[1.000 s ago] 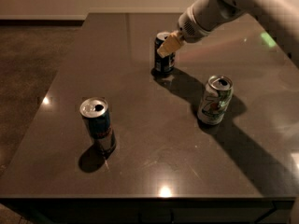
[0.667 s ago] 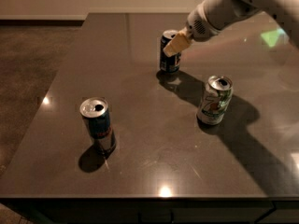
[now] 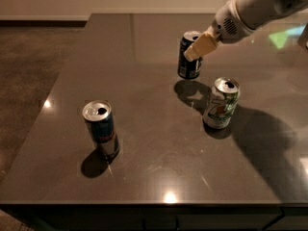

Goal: Move pepsi can near 7up can

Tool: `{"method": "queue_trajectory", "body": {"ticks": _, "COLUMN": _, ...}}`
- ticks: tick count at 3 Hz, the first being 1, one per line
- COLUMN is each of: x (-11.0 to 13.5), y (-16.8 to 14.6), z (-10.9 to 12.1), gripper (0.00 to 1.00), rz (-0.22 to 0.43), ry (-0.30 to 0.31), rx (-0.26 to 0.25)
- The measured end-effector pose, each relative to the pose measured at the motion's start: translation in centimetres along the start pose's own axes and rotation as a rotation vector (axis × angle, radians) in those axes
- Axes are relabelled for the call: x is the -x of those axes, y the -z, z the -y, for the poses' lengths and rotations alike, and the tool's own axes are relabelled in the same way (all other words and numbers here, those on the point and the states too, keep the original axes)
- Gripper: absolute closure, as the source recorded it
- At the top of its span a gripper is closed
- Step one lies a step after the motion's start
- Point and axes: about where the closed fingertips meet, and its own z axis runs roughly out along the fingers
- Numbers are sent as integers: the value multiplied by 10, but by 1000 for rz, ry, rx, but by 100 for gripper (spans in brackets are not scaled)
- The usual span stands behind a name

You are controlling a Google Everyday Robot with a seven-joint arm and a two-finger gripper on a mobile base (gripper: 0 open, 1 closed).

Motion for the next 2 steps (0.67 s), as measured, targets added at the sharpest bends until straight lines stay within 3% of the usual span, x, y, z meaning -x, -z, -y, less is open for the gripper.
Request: {"method": "queue_trajectory", "body": {"ticks": 2, "x": -35, "y": 16, "z": -23, "gripper": 100, "rz": -42, "ry": -19, "rx": 36}}
